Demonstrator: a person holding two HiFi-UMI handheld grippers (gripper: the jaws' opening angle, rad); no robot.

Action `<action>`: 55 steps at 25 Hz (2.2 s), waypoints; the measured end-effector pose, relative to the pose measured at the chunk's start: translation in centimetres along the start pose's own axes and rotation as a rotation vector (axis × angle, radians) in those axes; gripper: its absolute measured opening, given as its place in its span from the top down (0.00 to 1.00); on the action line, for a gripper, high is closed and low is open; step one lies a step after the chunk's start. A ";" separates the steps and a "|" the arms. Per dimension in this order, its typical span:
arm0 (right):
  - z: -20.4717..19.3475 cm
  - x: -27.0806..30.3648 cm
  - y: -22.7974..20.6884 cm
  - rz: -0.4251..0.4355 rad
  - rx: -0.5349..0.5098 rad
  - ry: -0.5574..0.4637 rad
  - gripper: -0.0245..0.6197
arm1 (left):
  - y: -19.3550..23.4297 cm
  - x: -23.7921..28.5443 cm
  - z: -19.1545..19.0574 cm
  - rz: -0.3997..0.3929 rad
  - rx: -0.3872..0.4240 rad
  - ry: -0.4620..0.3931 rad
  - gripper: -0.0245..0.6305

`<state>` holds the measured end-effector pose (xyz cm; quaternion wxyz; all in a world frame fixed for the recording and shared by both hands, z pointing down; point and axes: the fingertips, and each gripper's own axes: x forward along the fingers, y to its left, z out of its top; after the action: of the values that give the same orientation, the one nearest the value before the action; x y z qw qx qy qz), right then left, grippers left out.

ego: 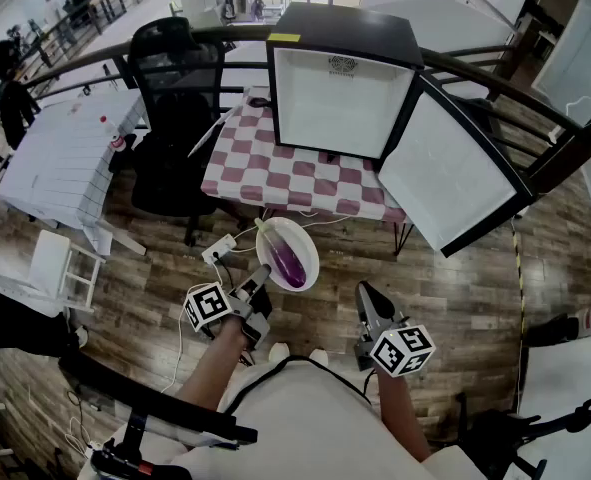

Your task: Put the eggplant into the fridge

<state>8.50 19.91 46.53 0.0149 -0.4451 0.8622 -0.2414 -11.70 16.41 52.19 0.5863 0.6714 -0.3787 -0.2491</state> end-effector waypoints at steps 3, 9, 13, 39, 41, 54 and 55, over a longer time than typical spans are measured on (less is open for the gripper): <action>-0.5 0.2 0.6 -0.002 0.015 -0.004 0.95 | 0.3 -0.8 0.0 0.005 -0.005 0.003 0.93; -0.9 0.3 1.4 -0.014 0.006 -0.002 0.95 | 0.4 -1.7 0.2 -0.012 -0.003 0.008 0.93; -0.6 0.3 1.6 -0.018 0.015 -0.015 0.95 | -0.3 -1.6 0.5 -0.046 0.011 0.016 0.93; -2.0 2.7 2.5 -0.085 0.095 -0.054 0.95 | 1.0 -2.9 3.2 -0.075 0.030 0.060 0.91; -2.3 2.9 2.8 -0.090 0.101 -0.053 0.95 | 2.0 -3.4 3.3 -0.029 0.027 0.068 0.91; -2.5 3.4 4.3 -0.117 0.093 -0.073 0.95 | 1.0 -3.5 4.1 -0.118 0.008 0.101 0.91; -2.5 3.3 4.3 -0.120 0.091 -0.077 0.95 | 1.2 -3.5 4.1 -0.115 0.008 0.105 0.91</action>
<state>2.58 20.44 47.51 0.0539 -0.5037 0.8210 -0.2635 -17.21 16.71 52.23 0.5872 0.7066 -0.3095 -0.2453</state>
